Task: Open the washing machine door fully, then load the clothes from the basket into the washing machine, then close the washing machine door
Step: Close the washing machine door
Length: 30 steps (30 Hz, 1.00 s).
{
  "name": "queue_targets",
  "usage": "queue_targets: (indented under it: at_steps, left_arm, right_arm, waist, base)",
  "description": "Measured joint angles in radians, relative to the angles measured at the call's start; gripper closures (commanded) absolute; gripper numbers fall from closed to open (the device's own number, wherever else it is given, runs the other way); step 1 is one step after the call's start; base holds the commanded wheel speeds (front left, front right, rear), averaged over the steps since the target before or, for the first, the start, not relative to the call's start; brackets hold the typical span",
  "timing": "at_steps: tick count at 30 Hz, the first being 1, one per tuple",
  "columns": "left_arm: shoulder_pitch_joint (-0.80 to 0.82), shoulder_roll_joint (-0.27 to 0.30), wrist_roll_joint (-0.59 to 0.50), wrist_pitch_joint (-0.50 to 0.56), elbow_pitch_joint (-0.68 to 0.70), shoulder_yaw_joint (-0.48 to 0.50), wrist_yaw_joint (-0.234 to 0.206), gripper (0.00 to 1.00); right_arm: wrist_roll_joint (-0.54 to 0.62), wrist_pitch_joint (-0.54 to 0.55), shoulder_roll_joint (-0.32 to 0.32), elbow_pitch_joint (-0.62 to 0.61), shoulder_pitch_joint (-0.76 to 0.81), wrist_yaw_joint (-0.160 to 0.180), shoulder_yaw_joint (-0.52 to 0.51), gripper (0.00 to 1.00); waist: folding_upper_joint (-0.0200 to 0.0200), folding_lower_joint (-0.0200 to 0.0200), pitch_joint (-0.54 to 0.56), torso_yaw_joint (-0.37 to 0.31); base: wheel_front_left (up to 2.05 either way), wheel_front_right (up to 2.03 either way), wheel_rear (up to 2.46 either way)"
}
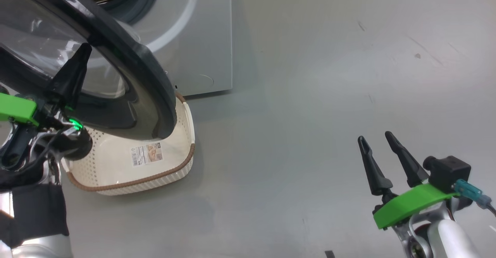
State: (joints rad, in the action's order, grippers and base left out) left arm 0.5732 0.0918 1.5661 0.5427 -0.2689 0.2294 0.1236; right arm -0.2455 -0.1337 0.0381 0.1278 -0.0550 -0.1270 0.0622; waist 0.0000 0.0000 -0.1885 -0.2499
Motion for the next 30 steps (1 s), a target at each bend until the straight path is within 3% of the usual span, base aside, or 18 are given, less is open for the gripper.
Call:
queue_targets:
  at_steps: [17, 18, 20, 21, 22, 30]
  left_arm:
    - [-0.16, -0.042, -0.037, -0.134, 0.096, -0.035, 0.0, 1.0]
    - [-0.174, -0.044, -0.037, -0.148, 0.101, -0.039, 0.0, 0.72]
    - [-0.199, -0.044, -0.042, -0.163, 0.112, -0.049, 0.0, 0.48]
    - [-0.214, -0.045, -0.046, -0.175, 0.119, -0.055, 0.0, 0.18]
    - [-0.229, -0.045, -0.048, -0.185, 0.126, -0.062, 0.0, 0.0]
    - [-0.346, -0.041, -0.126, -0.293, 0.185, -0.13, 0.0, 0.0]
  right_arm:
    - [0.004, -0.016, 0.0, 0.027, 0.0, 0.0, -0.061, 0.0]
    - [0.007, -0.016, 0.0, 0.029, 0.0, 0.0, -0.064, 0.0]
    - [0.01, -0.016, 0.0, 0.029, 0.003, 0.0, -0.068, 0.0]
    - [0.01, -0.016, 0.0, 0.029, 0.004, 0.0, -0.069, 0.0]
    - [0.01, -0.016, 0.0, 0.03, 0.006, 0.0, -0.072, 0.0]
    - [0.027, -0.005, 0.0, 0.028, 0.037, 0.0, -0.096, 0.0]
  waist:
    - [0.0, 0.0, 0.051, 0.122]
    - [0.0, 0.0, 0.057, 0.13]
    - [0.0, 0.0, 0.067, 0.145]
    - [0.0, 0.0, 0.073, 0.151]
    - [0.0, 0.0, 0.079, 0.158]
    - [0.0, 0.0, 0.128, 0.2]
  base:
    - [0.0, 0.0, 0.0]
    - [0.0, 0.0, 0.0]
    - [0.0, 0.0, 0.0]
    - [0.0, 0.0, 0.0]
    - [0.0, 0.0, 0.0]
    - [0.0, 0.0, 0.0]
